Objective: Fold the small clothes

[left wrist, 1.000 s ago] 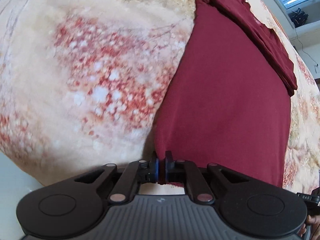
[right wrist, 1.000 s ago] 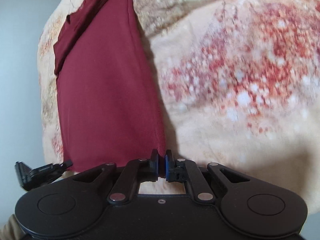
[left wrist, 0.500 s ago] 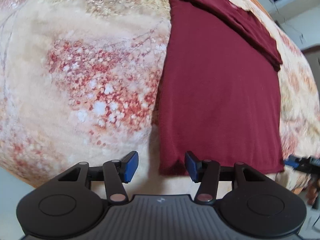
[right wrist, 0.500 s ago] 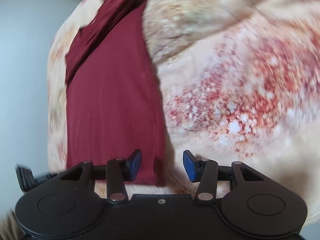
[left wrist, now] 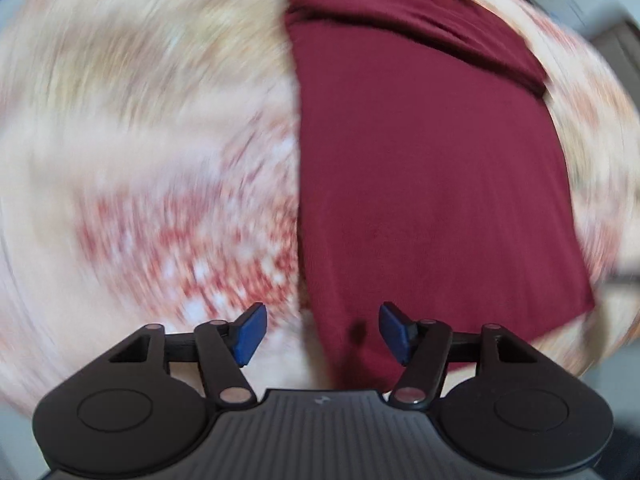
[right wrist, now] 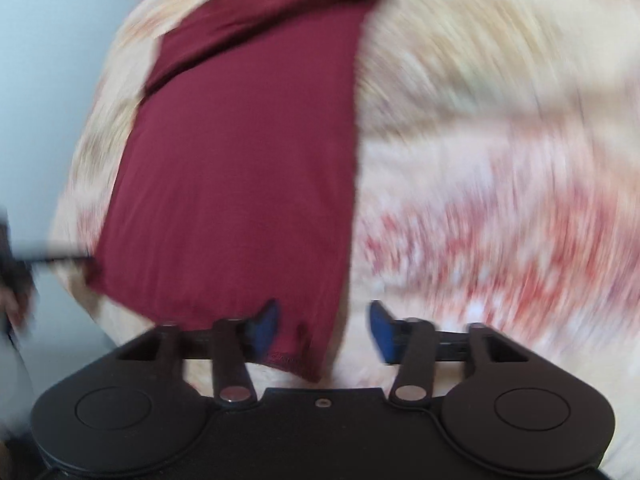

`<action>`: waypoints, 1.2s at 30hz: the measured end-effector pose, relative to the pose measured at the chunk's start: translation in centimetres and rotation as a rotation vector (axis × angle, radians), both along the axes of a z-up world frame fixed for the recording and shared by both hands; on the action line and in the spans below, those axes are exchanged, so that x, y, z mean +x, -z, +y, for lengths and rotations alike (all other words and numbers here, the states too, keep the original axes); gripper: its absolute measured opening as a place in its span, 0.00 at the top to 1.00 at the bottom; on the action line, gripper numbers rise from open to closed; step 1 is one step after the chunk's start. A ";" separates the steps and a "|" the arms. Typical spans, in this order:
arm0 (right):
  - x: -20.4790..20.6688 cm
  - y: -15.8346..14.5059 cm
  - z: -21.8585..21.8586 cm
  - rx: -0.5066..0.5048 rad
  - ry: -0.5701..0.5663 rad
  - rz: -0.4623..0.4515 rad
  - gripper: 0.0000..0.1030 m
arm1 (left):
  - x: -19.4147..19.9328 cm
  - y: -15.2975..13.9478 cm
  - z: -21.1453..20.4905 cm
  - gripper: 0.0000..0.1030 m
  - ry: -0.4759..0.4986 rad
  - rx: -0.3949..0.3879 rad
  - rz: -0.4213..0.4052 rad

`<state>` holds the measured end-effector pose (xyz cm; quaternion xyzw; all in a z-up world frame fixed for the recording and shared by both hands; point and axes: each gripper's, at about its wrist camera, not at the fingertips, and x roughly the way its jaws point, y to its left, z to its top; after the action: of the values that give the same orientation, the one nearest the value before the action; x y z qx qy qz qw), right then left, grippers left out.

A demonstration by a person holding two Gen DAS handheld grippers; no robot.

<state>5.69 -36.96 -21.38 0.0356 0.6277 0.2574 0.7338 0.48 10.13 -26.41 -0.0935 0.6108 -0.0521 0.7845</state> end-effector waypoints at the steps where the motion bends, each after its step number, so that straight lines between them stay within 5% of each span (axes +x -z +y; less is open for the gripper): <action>1: -0.4 -1.0 1.0 -0.027 -0.086 -0.071 0.40 | -0.3 -0.7 -1.1 0.34 0.100 0.072 -0.048; 5: -2.9 -2.9 4.1 -0.108 -0.410 -0.284 0.39 | -3.3 -1.8 -6.3 0.32 0.509 0.315 -0.229; 10: -6.3 -2.3 6.5 -0.172 -0.656 -0.412 0.39 | -6.6 0.3 -11.2 0.32 0.852 0.455 -0.341; 23: -9.6 -1.8 5.9 -0.224 -0.676 -0.452 0.38 | -12.7 7.3 -13.6 0.50 1.413 0.789 -0.634; 27: -10.1 -1.8 5.4 -0.239 -0.710 -0.494 0.38 | -10.2 6.2 -14.2 0.92 1.274 0.663 -0.522; 32: -10.5 -1.4 5.6 -0.241 -0.792 -0.534 0.38 | -4.1 1.8 -12.5 0.95 0.870 0.279 -0.304; 36: -10.3 -1.0 6.2 -0.231 -0.820 -0.554 0.37 | -1.0 0.1 -9.8 0.95 0.635 0.061 -0.216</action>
<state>-4.63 -30.76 -20.35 -0.3646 0.3962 0.4530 0.7106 -0.52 0.34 -26.52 0.1309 0.5242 -0.2852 0.7917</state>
